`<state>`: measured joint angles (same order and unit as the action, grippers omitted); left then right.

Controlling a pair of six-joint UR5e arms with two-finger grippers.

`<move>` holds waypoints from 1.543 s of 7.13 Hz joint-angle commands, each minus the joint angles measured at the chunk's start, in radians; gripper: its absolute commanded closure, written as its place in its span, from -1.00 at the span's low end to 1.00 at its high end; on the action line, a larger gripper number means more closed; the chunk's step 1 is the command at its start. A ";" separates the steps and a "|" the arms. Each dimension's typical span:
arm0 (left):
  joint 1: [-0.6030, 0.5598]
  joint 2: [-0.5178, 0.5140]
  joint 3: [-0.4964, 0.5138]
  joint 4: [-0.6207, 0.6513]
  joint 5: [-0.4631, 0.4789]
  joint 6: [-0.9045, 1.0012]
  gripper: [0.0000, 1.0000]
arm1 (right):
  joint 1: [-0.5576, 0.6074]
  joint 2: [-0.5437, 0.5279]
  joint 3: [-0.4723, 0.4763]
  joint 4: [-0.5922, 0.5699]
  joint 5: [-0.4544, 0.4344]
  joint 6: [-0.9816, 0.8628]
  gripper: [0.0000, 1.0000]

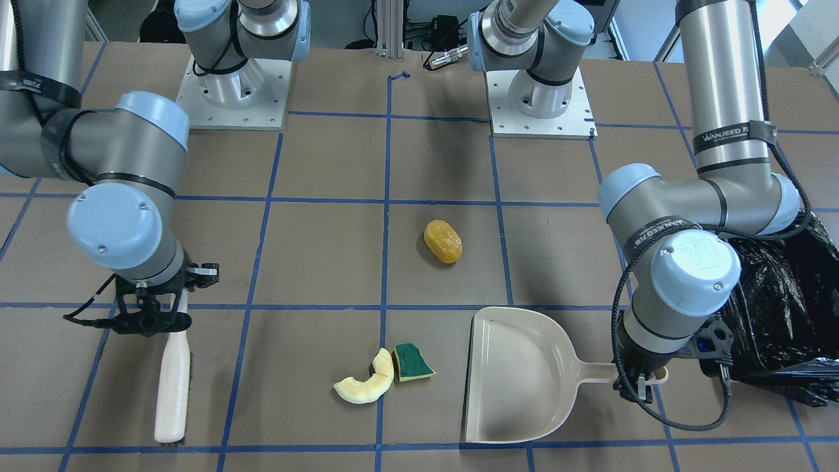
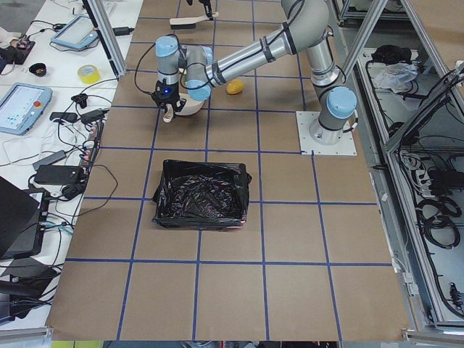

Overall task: Sweep and dump trash into bin
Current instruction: 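Lift the white brush with the right gripper behind the sponge and curved piece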

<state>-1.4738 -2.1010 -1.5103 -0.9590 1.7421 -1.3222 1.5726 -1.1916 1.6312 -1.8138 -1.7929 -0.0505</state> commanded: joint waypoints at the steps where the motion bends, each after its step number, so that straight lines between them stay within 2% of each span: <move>1: -0.033 -0.019 0.004 0.002 0.020 -0.092 1.00 | 0.183 -0.002 -0.004 0.010 0.012 0.288 0.75; 2: -0.042 -0.027 0.004 0.002 0.020 -0.165 1.00 | 0.248 0.007 -0.013 0.011 0.039 0.396 0.74; 3: -0.048 -0.039 0.002 0.002 0.025 -0.193 1.00 | 0.263 0.019 -0.014 0.011 0.126 0.437 0.74; 4: -0.055 -0.040 0.002 0.003 0.075 -0.193 1.00 | 0.264 0.024 -0.022 0.008 0.188 0.472 0.74; 5: -0.062 -0.043 0.004 0.003 0.080 -0.196 1.00 | 0.270 0.053 -0.024 0.004 0.211 0.489 0.74; 7: -0.062 -0.045 0.004 0.003 0.080 -0.198 1.00 | 0.273 0.095 -0.048 -0.001 0.317 0.503 0.74; 8: -0.062 -0.045 0.004 0.003 0.082 -0.196 1.00 | 0.276 0.113 -0.054 -0.001 0.335 0.500 0.74; 10: -0.062 -0.044 0.004 0.005 0.082 -0.193 1.00 | 0.277 0.125 -0.062 -0.022 0.520 0.497 0.74; 11: -0.062 -0.044 0.004 0.005 0.083 -0.195 1.00 | 0.285 0.147 -0.079 -0.027 0.577 0.498 0.75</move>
<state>-1.5355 -2.1452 -1.5064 -0.9547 1.8242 -1.5171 1.8515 -1.0643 1.5683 -1.8309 -1.2987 0.4472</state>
